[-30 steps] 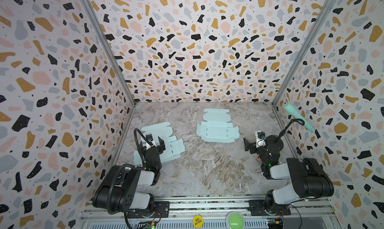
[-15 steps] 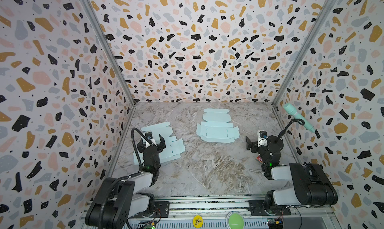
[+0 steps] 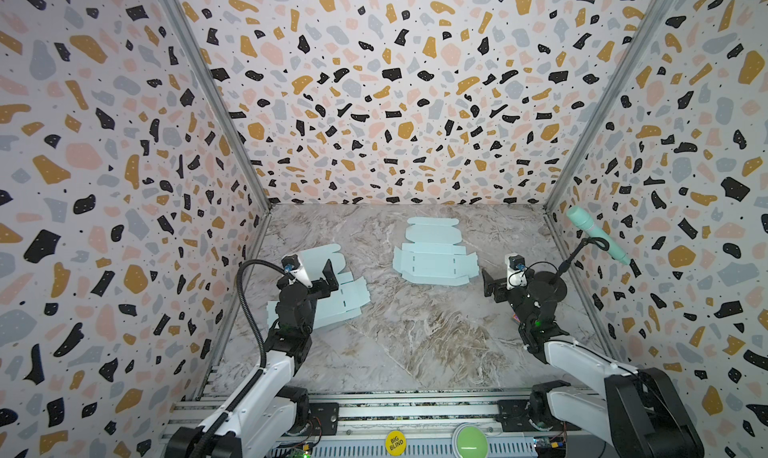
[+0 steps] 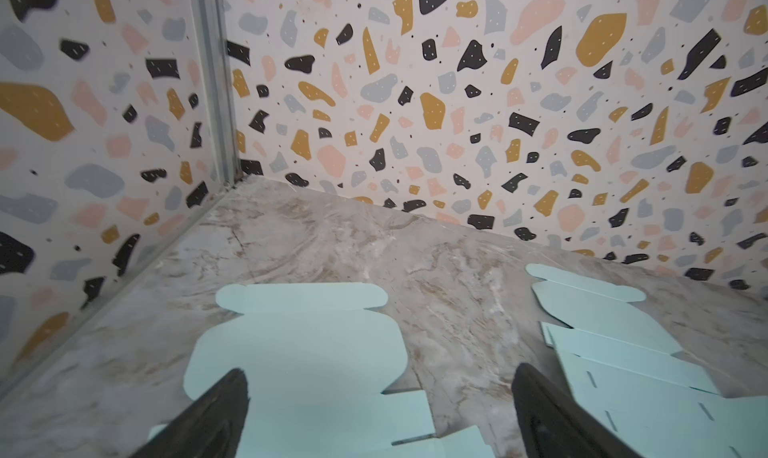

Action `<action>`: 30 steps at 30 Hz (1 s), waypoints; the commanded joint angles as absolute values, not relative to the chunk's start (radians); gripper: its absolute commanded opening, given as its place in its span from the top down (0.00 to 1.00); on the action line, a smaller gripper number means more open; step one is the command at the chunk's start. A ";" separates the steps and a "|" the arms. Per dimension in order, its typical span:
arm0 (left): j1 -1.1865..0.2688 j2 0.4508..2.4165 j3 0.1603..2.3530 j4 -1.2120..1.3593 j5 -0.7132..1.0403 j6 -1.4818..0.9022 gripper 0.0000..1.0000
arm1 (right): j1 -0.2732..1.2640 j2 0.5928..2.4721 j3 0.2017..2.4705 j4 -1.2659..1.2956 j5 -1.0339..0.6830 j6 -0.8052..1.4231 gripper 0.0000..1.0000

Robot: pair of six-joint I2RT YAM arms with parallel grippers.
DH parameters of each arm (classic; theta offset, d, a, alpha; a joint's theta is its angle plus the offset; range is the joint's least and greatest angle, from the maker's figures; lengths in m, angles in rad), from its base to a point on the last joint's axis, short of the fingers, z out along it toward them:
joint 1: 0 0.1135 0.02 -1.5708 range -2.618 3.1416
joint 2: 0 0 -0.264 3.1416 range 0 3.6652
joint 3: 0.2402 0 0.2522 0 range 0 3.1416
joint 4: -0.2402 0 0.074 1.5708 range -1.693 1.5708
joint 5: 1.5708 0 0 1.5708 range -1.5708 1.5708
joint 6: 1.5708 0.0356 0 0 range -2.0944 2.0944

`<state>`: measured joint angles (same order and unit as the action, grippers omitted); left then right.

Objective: Fold the paper box

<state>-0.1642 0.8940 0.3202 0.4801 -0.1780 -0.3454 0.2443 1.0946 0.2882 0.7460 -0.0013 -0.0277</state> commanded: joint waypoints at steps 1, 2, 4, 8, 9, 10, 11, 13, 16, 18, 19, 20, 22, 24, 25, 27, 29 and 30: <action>-0.166 0.909 0.352 0.311 -0.055 -0.560 0.00 | 0.311 1.027 0.332 0.624 0.074 0.011 0.01; -0.166 0.921 0.360 0.289 -0.034 -0.585 0.00 | 0.330 1.013 0.344 0.592 0.099 0.056 0.01; -0.166 0.956 0.385 0.207 -0.030 -0.618 0.00 | 0.359 1.004 0.385 0.491 0.164 0.178 0.01; -0.174 1.053 0.445 0.125 0.036 -0.617 0.00 | 0.387 1.067 0.479 0.307 0.138 0.383 0.01; -0.179 1.077 0.457 0.109 0.047 -0.612 0.00 | 0.401 1.098 0.503 0.266 0.120 0.415 0.01; -0.182 1.097 0.468 0.096 0.057 -0.605 0.00 | 0.418 1.123 0.524 0.237 0.116 0.439 0.01; -0.184 1.121 0.482 0.076 0.067 -0.593 0.00 | 0.441 1.154 0.538 0.215 0.117 0.457 0.01; -0.185 1.161 0.518 0.011 0.064 -0.563 0.00 | 0.485 1.208 0.543 0.218 0.120 0.484 0.01; -0.190 1.192 0.552 -0.067 0.025 -0.530 0.00 | 0.537 1.279 0.557 0.239 0.071 0.509 0.01; -0.198 1.205 0.555 -0.084 0.014 -0.522 0.00 | 0.577 1.308 0.584 0.230 0.044 0.504 0.01; -0.206 1.215 0.552 -0.086 0.014 -0.519 0.00 | 0.602 1.318 0.600 0.224 0.034 0.495 0.01; -0.213 1.229 0.551 -0.088 0.015 -0.516 0.00 | 0.631 1.325 0.615 0.215 0.031 0.490 0.01; -0.231 1.262 0.550 -0.094 0.009 -0.509 0.00 | 0.676 1.336 0.634 0.206 0.024 0.482 0.01; -0.253 1.291 0.551 -0.099 0.000 -0.504 0.00 | 0.706 1.344 0.650 0.191 0.015 0.476 0.01; -0.264 1.304 0.552 -0.100 -0.005 -0.503 0.00 | 0.714 1.346 0.660 0.178 0.008 0.471 0.01; -0.288 1.314 0.546 -0.095 -0.024 -0.503 0.00 | 0.718 1.342 0.672 0.153 -0.013 0.459 0.01; -0.310 1.317 0.527 -0.071 -0.044 -0.510 0.00 | 0.718 1.336 0.694 0.117 -0.025 0.433 0.01; -0.314 1.324 0.518 -0.063 -0.043 -0.512 0.00 | 0.716 1.336 0.709 0.094 -0.025 0.420 0.01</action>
